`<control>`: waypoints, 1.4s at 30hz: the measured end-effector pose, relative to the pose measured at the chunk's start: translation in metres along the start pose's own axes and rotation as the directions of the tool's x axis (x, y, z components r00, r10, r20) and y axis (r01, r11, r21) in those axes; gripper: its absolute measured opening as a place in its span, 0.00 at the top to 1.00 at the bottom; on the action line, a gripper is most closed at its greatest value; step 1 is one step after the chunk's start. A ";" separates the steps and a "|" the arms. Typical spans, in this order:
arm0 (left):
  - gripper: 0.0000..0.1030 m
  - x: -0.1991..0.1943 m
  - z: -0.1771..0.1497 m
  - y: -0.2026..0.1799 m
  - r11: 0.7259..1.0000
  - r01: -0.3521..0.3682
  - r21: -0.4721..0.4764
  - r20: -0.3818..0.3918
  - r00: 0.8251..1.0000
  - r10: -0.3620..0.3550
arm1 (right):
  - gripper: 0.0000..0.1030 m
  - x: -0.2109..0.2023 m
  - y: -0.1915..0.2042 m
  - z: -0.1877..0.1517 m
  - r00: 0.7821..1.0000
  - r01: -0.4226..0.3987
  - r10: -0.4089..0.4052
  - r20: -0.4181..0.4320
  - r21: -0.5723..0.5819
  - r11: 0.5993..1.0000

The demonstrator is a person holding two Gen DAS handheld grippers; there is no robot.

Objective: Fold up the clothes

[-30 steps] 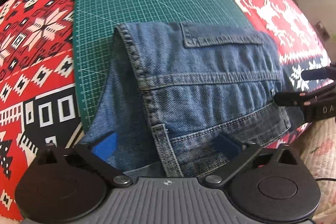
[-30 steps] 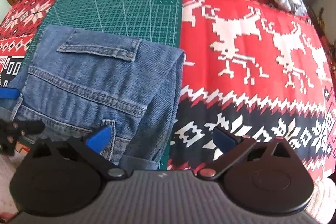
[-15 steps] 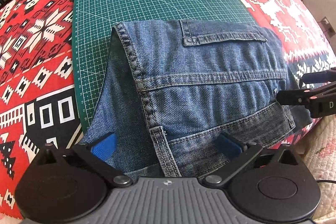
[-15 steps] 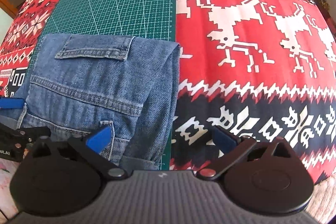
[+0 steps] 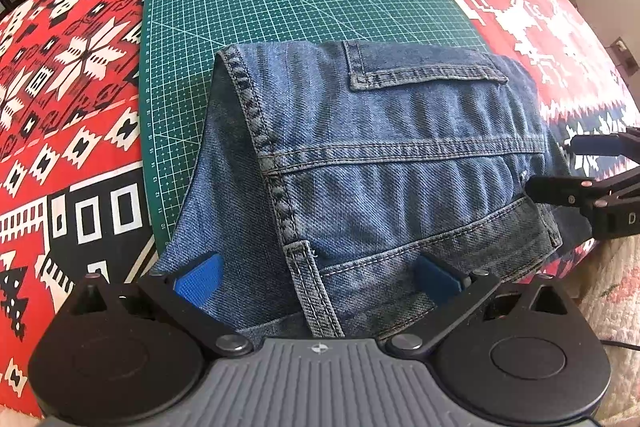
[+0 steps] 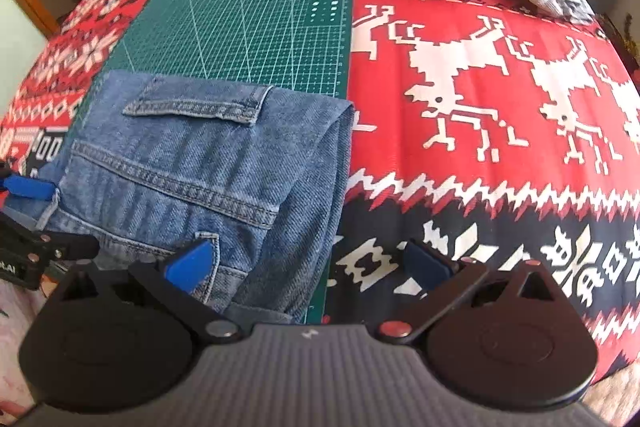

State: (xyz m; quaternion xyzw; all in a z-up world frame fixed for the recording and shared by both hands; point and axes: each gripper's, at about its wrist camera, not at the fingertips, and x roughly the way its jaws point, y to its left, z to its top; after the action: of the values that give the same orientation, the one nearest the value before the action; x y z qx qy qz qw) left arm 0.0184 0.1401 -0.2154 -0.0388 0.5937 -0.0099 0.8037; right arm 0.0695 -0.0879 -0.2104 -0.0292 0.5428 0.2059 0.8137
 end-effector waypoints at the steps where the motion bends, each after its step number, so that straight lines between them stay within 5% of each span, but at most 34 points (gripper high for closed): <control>1: 0.01 -0.002 -0.001 0.001 1.000 0.008 0.000 0.002 1.000 -0.008 | 0.06 -0.004 0.000 -0.001 1.000 -0.011 0.011 0.014 0.000 1.000; 5: 0.21 -0.015 -0.005 0.008 0.999 0.045 0.001 0.019 0.999 -0.045 | 0.26 -0.024 0.002 -0.007 0.998 -0.009 0.011 0.062 -0.027 1.000; 12: 0.26 -0.044 -0.010 0.031 0.995 0.078 -0.068 0.090 0.993 -0.072 | 0.65 -0.023 -0.002 -0.012 0.999 -0.029 0.028 0.033 0.038 0.999; 22: 0.30 -0.065 -0.025 0.067 0.979 0.074 -0.189 0.116 0.992 -0.053 | 0.71 -0.011 -0.011 -0.003 0.999 -0.044 0.042 0.021 0.144 0.989; 24: 0.34 -0.069 -0.024 0.071 0.978 0.077 -0.193 0.125 0.991 -0.053 | 0.84 -0.014 -0.015 -0.004 0.997 -0.082 0.079 0.022 0.175 0.981; 31: 0.34 -0.082 -0.018 0.085 0.988 0.068 -0.138 0.162 0.986 -0.045 | 0.79 -0.010 -0.022 -0.002 0.997 -0.077 0.078 0.006 0.243 0.967; 35: 0.34 -0.091 -0.011 0.099 0.992 0.052 -0.114 0.207 0.978 -0.027 | 0.79 -0.007 -0.036 -0.002 0.986 -0.163 0.166 0.023 0.367 0.916; 42: 0.40 -0.072 -0.005 0.114 0.974 0.204 -0.098 0.139 0.972 -0.190 | 0.82 -0.007 -0.036 -0.004 0.988 -0.150 0.153 0.018 0.340 0.928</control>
State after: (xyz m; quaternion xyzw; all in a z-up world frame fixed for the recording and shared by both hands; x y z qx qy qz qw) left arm -0.0113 0.2580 -0.1571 -0.1429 0.5334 -0.0542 0.8319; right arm 0.0775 -0.1238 -0.2122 0.1530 0.5744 0.1708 0.7858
